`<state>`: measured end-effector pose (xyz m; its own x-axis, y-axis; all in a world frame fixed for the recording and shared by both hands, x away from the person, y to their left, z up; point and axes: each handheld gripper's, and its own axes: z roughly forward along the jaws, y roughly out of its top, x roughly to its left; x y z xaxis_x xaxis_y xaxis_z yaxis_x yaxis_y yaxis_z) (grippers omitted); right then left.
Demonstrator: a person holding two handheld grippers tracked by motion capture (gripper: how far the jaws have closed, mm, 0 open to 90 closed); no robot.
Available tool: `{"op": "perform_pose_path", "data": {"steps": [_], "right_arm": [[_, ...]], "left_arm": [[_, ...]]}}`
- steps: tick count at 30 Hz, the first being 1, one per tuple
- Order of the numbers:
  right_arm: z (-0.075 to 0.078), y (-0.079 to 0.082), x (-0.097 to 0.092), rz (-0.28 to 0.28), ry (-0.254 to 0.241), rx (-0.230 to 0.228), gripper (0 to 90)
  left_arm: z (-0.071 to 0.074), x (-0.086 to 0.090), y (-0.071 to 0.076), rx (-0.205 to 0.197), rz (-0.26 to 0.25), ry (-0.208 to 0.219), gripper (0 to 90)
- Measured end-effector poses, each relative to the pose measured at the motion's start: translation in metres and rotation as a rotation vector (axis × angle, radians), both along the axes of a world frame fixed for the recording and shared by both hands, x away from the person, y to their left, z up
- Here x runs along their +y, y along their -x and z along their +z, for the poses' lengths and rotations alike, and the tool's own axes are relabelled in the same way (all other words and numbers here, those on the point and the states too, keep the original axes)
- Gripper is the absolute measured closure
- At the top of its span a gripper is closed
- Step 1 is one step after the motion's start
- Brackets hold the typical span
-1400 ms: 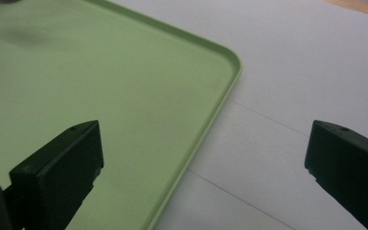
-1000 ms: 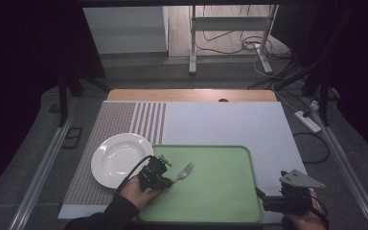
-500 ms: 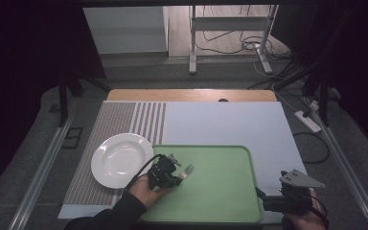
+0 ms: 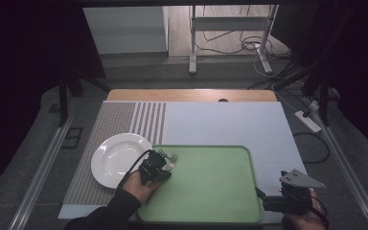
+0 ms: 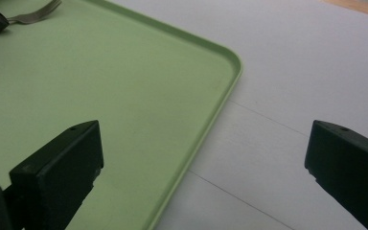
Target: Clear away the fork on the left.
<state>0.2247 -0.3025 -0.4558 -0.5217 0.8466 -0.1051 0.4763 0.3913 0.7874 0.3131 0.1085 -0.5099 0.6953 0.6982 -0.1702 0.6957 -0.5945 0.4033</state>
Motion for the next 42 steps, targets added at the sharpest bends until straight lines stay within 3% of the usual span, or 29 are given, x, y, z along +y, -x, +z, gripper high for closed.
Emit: {"op": "perform_pose_path", "data": {"steps": [11,24,29,38,42], "right_arm": [[0.000,0.000,0.000,0.001,0.000,0.000,0.0],[0.000,0.000,0.000,0.003,-0.001,0.000,0.0],[0.000,0.000,0.000,0.004,-0.004,0.000,0.0],[0.000,0.000,0.000,0.003,-0.004,0.000,0.0],[0.000,0.000,0.000,0.003,-0.004,0.000,0.0]], "left_arm": [[-0.001,0.020,-0.006,0.007,0.039,0.000,88.2],[0.000,0.025,-0.007,0.007,0.059,0.000,83.2],[0.005,0.022,-0.004,-0.017,0.041,0.010,76.7],[0.014,0.018,0.003,-0.100,0.009,0.031,59.4],[0.015,0.019,0.004,-0.121,0.000,0.056,52.0]]}}
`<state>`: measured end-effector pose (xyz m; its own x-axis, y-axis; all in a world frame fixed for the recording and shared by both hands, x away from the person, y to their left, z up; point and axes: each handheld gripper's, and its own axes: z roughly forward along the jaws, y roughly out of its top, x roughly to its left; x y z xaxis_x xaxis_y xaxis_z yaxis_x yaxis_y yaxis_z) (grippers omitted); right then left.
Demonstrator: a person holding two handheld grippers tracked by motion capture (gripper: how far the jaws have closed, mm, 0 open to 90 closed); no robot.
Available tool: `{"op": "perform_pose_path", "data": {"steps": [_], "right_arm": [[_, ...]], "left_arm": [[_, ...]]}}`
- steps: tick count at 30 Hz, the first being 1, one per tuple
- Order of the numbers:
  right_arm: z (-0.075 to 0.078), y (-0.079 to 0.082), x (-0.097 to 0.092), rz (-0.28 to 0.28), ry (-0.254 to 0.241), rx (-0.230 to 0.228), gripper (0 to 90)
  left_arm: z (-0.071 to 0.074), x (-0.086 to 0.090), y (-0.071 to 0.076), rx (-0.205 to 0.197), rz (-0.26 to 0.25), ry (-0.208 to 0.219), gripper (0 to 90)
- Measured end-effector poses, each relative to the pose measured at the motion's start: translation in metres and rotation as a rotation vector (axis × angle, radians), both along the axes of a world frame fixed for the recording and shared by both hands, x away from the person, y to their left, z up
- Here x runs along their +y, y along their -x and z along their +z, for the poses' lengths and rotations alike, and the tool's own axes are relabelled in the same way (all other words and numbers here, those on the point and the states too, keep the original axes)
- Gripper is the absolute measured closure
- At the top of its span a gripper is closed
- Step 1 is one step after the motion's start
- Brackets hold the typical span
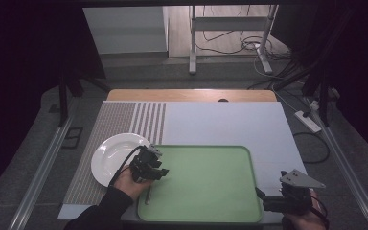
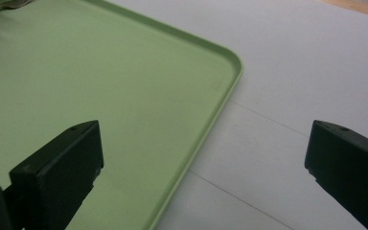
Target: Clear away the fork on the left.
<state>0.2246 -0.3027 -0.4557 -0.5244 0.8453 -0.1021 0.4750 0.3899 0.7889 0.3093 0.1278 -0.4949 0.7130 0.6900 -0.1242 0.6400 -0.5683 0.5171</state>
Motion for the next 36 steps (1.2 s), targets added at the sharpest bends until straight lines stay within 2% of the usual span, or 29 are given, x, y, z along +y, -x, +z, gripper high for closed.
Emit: {"op": "perform_pose_path", "data": {"steps": [5,10,13,19,28,30,33,36], "right_arm": [[0.000,0.000,0.000,0.001,0.000,0.000,0.0],[0.000,0.000,0.000,0.001,0.000,0.000,0.0],[0.000,0.000,0.000,0.002,0.000,0.000,0.0],[0.000,0.000,0.000,0.002,0.000,0.001,0.0],[0.000,0.000,0.000,0.003,0.000,0.001,0.0],[0.000,0.000,0.000,0.003,0.000,0.001,0.0],[0.000,0.000,0.000,0.004,0.001,0.002,0.0],[0.000,0.000,0.000,0.003,0.002,0.001,0.0]], "left_arm": [[0.003,0.003,0.000,-0.034,-0.010,0.024,43.5],[0.004,0.009,-0.002,-0.004,0.014,0.075,38.6],[0.004,0.012,-0.003,-0.007,0.018,0.097,36.2],[0.007,0.016,-0.002,-0.048,0.019,0.134,24.6],[0.008,0.023,-0.004,-0.047,0.037,0.191,10.0],[0.009,0.025,-0.004,-0.040,0.028,0.209,6.6],[0.010,0.028,-0.003,-0.038,0.005,0.209,3.5],[0.010,0.030,-0.002,-0.043,0.003,0.220,1.2]]}}
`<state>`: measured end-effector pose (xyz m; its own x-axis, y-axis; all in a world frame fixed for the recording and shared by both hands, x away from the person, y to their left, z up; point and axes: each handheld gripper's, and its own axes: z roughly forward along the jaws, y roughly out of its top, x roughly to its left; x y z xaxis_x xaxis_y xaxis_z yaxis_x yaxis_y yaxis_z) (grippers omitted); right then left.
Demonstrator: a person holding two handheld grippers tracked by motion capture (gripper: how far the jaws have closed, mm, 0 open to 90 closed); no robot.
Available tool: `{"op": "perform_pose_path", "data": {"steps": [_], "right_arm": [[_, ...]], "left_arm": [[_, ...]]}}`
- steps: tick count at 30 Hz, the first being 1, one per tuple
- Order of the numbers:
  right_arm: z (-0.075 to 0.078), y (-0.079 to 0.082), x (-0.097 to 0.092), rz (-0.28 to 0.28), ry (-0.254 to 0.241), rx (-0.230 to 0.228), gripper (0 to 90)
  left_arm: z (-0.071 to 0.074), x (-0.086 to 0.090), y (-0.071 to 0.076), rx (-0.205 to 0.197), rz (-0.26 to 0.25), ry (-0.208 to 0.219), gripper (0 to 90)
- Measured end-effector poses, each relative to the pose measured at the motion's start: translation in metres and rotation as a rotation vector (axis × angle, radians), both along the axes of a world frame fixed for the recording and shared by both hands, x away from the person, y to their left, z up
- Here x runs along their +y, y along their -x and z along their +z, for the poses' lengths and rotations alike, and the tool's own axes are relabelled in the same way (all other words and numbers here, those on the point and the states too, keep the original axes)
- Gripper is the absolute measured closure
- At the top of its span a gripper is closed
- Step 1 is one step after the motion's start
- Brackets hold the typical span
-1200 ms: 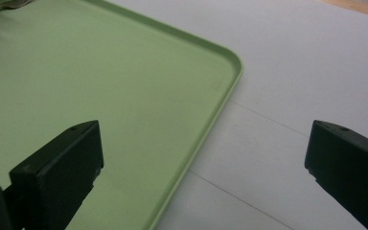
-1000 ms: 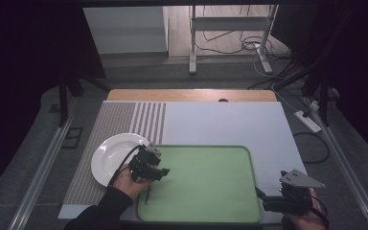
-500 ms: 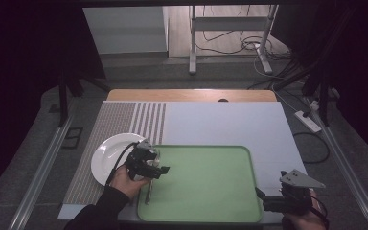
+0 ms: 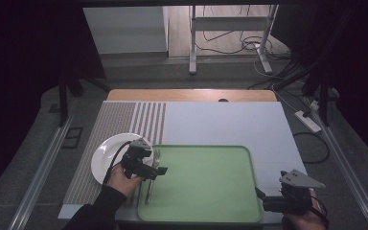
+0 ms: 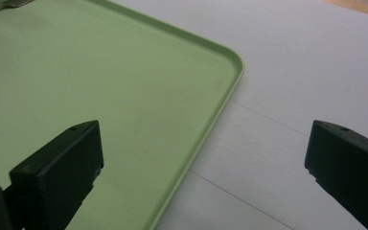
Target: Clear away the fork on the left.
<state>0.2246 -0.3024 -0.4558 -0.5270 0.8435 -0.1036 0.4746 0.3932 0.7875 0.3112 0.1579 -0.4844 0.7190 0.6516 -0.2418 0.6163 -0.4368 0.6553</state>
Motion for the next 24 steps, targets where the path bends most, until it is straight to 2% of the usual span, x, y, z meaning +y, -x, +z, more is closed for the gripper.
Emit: {"op": "perform_pose_path", "data": {"steps": [5,8,12,19,24], "right_arm": [[0.000,0.000,0.000,0.001,-0.002,0.002,0.0],[0.000,0.000,0.000,-0.001,-0.001,0.000,0.0],[0.000,0.000,0.000,0.001,-0.001,0.002,0.0],[0.000,0.000,0.000,0.000,-0.001,0.002,0.0],[0.000,0.000,0.000,-0.001,-0.002,0.002,0.0]], "left_arm": [[0.002,0.005,0.003,-0.030,-0.005,-0.010,0.0],[0.001,0.007,0.005,-0.050,-0.005,-0.001,0.0],[0.002,0.008,0.008,-0.094,0.012,-0.045,0.0],[0.002,0.015,0.011,-0.122,0.016,-0.015,0.0],[0.001,0.020,0.013,-0.117,0.011,-0.011,0.0]]}}
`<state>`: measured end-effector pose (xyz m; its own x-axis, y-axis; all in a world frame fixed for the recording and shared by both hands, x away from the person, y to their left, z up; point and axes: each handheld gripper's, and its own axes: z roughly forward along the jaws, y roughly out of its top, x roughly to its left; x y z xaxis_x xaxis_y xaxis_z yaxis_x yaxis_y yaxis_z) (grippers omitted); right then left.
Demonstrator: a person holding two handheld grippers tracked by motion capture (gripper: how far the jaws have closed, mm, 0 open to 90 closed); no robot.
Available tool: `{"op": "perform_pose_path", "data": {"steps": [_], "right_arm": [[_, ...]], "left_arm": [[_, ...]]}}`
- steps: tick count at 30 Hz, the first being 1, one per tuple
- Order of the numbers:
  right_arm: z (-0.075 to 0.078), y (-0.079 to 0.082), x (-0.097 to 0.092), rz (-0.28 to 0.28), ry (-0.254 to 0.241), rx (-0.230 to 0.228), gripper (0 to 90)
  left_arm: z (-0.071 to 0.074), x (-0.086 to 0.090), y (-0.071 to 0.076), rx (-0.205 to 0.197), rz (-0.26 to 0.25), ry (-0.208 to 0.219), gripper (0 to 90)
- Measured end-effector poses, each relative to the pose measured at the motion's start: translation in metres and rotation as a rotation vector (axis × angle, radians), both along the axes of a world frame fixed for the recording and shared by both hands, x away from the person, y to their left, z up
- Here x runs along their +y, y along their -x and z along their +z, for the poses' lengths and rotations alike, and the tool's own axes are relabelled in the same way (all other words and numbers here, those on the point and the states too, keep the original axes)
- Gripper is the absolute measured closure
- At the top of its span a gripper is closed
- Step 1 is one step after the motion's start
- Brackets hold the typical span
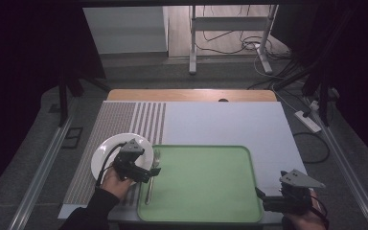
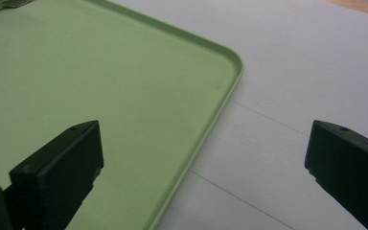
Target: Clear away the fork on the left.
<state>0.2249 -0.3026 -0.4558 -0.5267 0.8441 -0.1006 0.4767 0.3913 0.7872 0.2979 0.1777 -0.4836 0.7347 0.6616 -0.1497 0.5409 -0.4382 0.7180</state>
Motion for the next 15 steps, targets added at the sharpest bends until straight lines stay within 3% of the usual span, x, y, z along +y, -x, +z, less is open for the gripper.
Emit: {"op": "perform_pose_path", "data": {"steps": [15], "right_arm": [[0.000,0.000,0.000,-0.001,0.000,0.000,0.0]], "left_arm": [[0.002,0.021,0.010,-0.018,0.035,0.060,0.0]]}}
